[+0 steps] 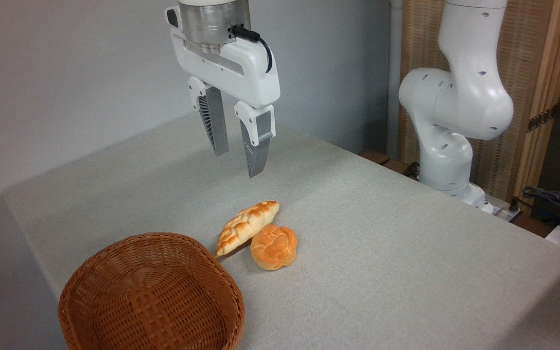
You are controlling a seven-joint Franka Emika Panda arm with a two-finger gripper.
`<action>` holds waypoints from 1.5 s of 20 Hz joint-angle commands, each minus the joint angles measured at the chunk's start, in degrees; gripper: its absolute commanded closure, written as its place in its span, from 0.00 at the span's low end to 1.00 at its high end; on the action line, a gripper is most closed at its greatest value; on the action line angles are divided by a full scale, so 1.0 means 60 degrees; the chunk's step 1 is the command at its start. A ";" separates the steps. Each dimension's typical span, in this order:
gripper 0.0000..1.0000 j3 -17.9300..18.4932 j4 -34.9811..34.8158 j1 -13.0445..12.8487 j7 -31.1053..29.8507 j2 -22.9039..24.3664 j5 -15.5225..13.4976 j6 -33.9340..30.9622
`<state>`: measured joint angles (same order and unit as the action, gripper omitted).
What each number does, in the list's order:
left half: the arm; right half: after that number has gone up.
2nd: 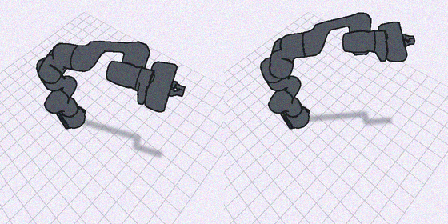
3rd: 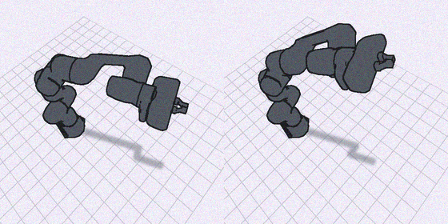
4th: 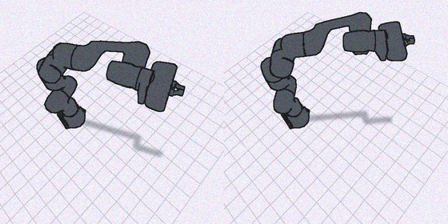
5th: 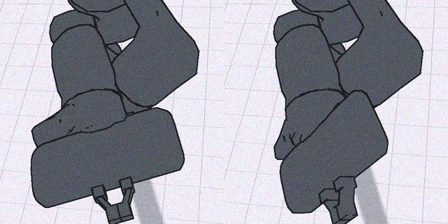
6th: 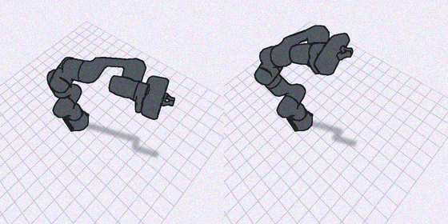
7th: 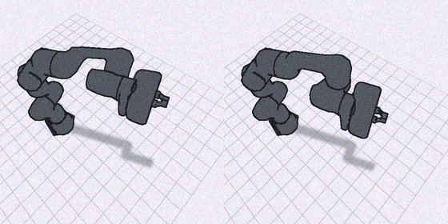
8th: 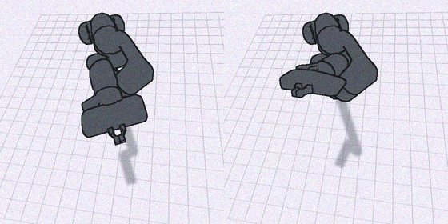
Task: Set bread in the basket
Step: 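Lower the open gripper onto the long golden bread roll, then close the gripper around the middle of the long roll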
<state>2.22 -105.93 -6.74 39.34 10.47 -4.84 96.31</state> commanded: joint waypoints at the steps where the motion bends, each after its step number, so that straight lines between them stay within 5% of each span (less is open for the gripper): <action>1: 0.00 0.0143 -0.0348 -0.0166 -0.0125 0.0218 -0.0160 0.0762; 7: 0.00 0.0128 -0.0392 -0.0239 -0.0125 -0.0382 -0.0175 0.2126; 17: 0.00 0.0084 -0.1943 -0.1029 -0.0169 -0.0529 -0.0175 0.2040; 30: 0.00 0.0011 -0.1988 -0.1615 -0.0184 -0.1847 -0.0160 0.2171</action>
<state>1.95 -118.06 -15.26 39.20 0.62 -5.01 108.04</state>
